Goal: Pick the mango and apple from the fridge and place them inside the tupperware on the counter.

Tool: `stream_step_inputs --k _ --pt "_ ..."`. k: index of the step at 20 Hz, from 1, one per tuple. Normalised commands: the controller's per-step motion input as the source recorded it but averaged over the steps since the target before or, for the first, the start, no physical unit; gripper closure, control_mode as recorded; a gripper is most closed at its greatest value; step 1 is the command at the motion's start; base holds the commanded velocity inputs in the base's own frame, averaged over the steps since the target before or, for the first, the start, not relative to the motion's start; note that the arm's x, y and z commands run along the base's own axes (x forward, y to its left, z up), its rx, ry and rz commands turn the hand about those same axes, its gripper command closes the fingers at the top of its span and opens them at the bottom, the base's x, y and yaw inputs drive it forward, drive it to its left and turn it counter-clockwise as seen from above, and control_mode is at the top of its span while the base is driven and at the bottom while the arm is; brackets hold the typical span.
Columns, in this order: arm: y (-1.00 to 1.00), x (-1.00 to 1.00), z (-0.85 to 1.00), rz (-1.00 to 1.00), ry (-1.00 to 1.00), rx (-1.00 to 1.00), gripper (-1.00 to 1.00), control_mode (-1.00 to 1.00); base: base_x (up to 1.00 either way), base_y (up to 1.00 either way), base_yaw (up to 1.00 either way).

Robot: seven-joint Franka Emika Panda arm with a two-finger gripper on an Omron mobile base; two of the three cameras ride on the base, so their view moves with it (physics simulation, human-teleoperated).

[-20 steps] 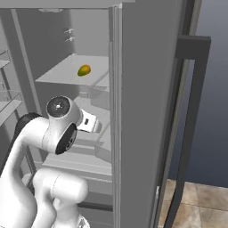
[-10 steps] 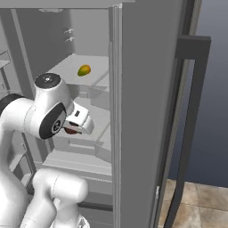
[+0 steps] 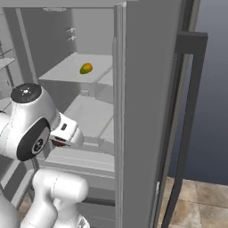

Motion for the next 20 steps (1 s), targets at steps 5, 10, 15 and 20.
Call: stream_step_inputs --k 5,10,15,20 --pt "0.0 0.0 0.0 0.0 0.0 0.0 1.0 1.0 -0.83 0.38 0.0" --pt "0.0 0.0 0.0 0.0 0.0 0.0 1.0 1.0 -0.73 0.4 -0.16" --pt "0.0 0.0 0.0 0.0 0.0 0.0 1.0 1.0 -0.66 0.27 -0.71" --pt "0.0 0.0 0.0 0.0 0.0 0.0 1.0 1.0 -0.57 0.11 -1.0"
